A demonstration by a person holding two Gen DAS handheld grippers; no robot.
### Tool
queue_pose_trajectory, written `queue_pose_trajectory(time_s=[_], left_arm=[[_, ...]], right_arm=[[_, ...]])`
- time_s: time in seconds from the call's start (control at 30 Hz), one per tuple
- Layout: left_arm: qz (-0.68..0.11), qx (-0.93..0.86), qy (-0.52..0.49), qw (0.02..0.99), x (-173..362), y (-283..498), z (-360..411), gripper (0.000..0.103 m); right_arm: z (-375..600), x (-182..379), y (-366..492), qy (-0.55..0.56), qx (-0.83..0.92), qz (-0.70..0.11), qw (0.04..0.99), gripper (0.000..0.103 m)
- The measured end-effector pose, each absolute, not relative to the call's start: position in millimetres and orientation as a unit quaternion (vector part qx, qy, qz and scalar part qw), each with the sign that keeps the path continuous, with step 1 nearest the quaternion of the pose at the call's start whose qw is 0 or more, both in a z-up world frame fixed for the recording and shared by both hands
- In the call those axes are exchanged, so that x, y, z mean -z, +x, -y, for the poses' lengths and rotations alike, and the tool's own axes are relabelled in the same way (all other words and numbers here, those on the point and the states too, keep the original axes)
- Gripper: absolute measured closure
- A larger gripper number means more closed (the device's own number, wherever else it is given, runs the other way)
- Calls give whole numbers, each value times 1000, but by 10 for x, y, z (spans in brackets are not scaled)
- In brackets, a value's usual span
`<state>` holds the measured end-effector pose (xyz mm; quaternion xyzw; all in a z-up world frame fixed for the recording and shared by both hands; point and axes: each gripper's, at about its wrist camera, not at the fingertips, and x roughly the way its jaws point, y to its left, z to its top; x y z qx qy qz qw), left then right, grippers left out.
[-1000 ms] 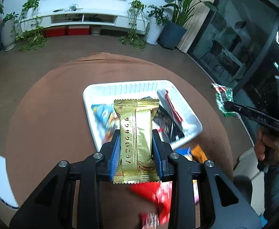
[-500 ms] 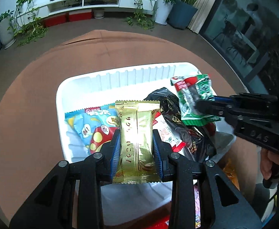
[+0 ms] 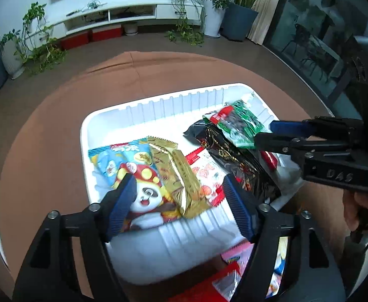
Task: Organize snacks
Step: 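Withdraw both grippers from the tray back toward the snack pile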
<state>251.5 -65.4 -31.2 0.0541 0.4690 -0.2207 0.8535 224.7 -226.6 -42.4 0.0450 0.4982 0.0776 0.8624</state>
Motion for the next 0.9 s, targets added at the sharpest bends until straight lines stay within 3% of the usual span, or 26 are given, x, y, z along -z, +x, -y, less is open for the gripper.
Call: queue_pose_trajectory(time_s=[0.03,0.1,0.17,0.2,0.5,0.9], left_arm=[[-464,219,57,857,281,2461,631,24],[-446,210,63,868,188,2318,561,2],[-434,205,61,875,94,2176,489,0],[-427,203,62,879,53,2101,464,0],[-380,159,88,907,-186,1354,286,0],[-437,137,74,886,395,569,-211,0]], right_arm=[[2281,373,2191,51,-80,-491,866,46],[2335,264,2046,73,-90,-470,875,33],[2392,179,1898,96,-93,-451,882,14],[2431,134,1793,111,-96,-440,886,11],[2563,59,1025,162,-98,-408,893,5],[2613,412,126,199,-75,-424,880,5]])
